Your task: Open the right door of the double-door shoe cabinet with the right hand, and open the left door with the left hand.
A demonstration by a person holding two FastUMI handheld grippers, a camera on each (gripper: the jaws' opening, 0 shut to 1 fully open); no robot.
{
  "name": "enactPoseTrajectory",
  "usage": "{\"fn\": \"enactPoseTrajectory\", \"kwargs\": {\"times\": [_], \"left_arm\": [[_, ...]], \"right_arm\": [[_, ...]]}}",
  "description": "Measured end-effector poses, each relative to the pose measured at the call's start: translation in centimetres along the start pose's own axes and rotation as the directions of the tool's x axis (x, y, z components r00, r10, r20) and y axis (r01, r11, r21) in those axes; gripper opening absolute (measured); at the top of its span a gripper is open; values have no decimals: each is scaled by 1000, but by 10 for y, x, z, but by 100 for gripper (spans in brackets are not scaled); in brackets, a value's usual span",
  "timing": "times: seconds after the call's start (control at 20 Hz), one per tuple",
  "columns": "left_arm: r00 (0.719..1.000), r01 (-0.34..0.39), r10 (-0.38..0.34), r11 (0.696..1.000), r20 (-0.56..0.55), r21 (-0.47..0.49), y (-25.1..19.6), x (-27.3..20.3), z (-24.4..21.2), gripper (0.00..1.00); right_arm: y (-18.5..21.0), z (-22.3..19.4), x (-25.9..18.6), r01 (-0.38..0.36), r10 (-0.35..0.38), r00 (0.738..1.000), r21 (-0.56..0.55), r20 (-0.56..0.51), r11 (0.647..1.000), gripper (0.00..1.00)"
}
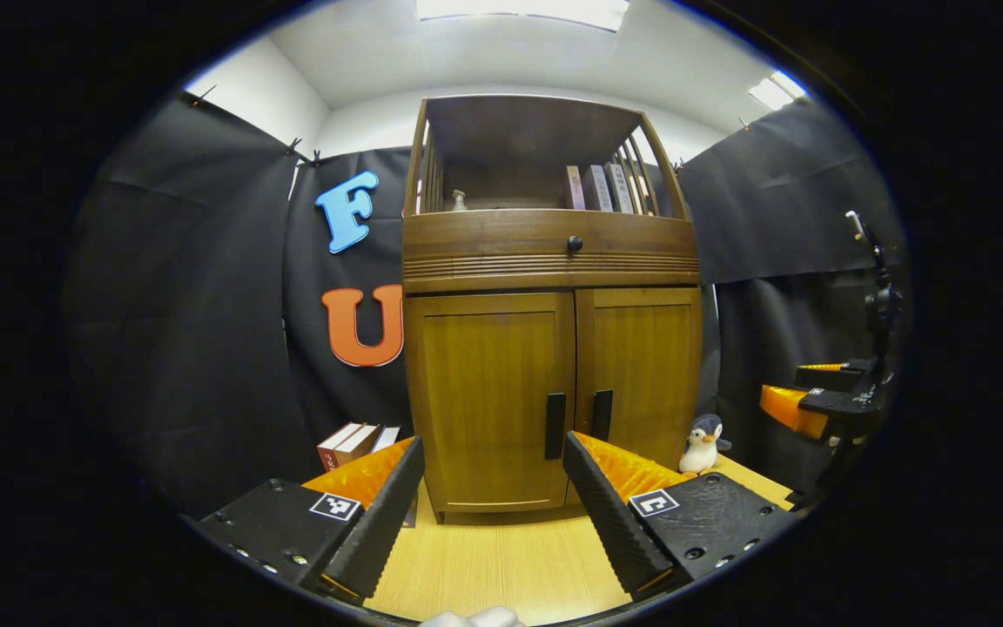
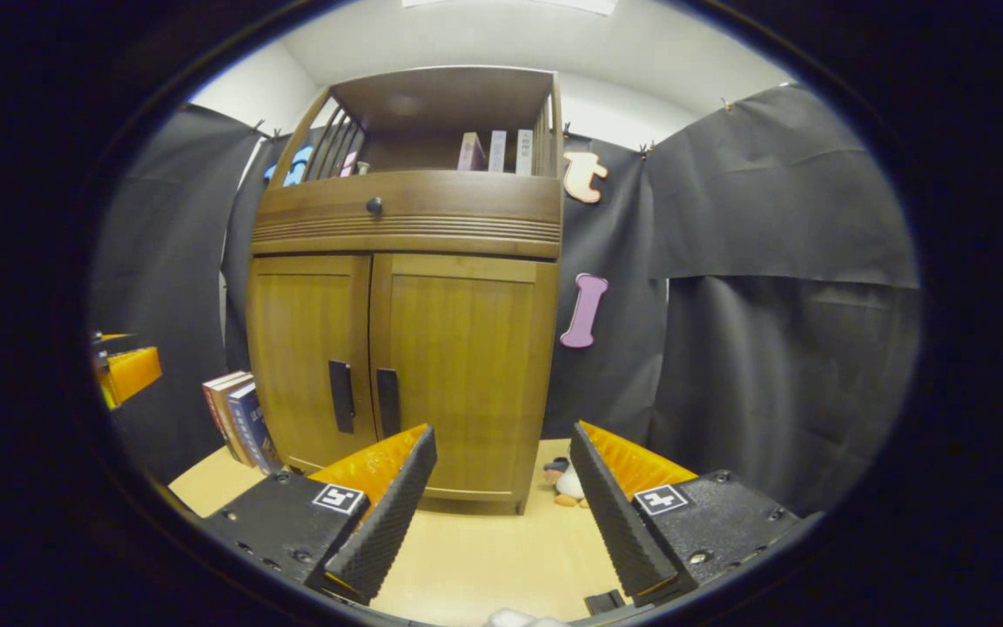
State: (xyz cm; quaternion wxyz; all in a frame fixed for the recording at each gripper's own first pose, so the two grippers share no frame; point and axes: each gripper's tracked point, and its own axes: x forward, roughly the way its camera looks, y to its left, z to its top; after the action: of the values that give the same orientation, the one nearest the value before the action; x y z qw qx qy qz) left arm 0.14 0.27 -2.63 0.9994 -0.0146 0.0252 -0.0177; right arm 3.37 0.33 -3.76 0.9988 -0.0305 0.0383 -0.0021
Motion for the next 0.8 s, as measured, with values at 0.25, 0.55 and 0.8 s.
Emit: {"fn": "enactPoseTrajectory", "kwargs": {"times": [0.25,0.55,0.8], "left_arm": [[998,-54,55,998,-16,26,16,-12,-1,96],[992,-125,125,992,-29,25,26,-22,-2,100],[982,-188,188,982,-16,12,32,-22,0,96]], "right_arm": [[43,-4,64,-63,64,998,-28,17,998,100],[96,-18,138,-145,145,989,0,-23,989,100],[131,-33,193,-185,184,981,-7,-63,983,100]]}}
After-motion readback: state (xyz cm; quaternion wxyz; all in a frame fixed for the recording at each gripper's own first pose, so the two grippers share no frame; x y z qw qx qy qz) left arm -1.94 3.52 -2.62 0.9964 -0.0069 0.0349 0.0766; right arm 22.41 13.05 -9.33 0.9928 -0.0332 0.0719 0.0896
